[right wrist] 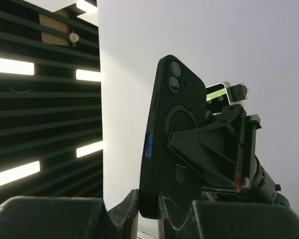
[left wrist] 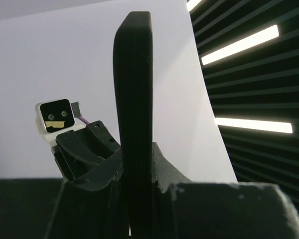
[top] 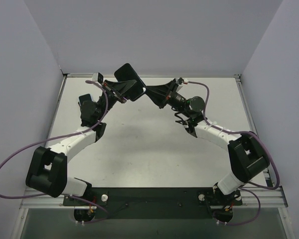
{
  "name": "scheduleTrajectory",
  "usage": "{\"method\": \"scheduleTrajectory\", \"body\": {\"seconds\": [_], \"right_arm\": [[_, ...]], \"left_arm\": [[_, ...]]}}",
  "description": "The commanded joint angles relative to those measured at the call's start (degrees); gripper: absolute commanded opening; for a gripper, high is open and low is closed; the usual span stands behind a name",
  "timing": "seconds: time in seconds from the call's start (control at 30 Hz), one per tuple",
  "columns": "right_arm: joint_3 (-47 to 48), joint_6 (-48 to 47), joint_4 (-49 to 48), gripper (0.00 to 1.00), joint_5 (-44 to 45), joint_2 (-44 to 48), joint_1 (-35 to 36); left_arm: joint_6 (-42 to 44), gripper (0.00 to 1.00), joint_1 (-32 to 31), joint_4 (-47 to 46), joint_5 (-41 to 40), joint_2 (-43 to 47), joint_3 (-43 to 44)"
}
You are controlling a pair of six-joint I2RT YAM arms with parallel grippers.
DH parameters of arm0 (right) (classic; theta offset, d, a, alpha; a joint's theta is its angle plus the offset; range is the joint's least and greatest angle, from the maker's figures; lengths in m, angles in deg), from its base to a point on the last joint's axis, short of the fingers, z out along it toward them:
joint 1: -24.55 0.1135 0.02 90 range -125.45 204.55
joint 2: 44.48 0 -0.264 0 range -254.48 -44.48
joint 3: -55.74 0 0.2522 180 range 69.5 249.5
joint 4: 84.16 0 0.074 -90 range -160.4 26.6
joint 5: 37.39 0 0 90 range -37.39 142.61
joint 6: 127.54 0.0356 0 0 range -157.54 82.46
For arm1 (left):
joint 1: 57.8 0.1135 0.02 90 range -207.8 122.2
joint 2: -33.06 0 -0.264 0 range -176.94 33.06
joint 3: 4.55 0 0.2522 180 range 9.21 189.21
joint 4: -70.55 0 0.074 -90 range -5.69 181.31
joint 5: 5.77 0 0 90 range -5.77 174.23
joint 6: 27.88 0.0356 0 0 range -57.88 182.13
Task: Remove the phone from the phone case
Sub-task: Remove the phone case from the phone.
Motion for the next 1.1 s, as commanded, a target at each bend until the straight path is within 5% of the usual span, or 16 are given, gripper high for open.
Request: {"method": "scheduleTrajectory", "body": {"seconds": [0.0,0.53,0.8,1.0,1.07], "right_arm": [[3.7,6.0,-16.1,0.0,6.5,-3.6,0.6],[11.5,6.9,-16.1,0.0,6.8,-13.1,5.2],[7.2,-1.6,-13.8,0.0,2.2,-13.4,4.5],[3.7,-16.1,1.6,0.0,-3.6,-10.1,4.5],[4.1,-22.2,16.7,0.0,-5.3,-7.3,4.4]], "left_arm": [[-2.2,0.0,-1.1,-17.0,2.5,7.0,6.4],[-5.2,0.0,-1.2,-19.6,2.1,8.4,9.5],[-7.6,0.0,-1.2,-21.8,1.5,8.1,9.7],[-6.9,0.0,-1.2,-20.0,3.0,8.6,9.9],[-6.6,0.0,-1.1,-19.9,4.1,7.9,9.8]]}}
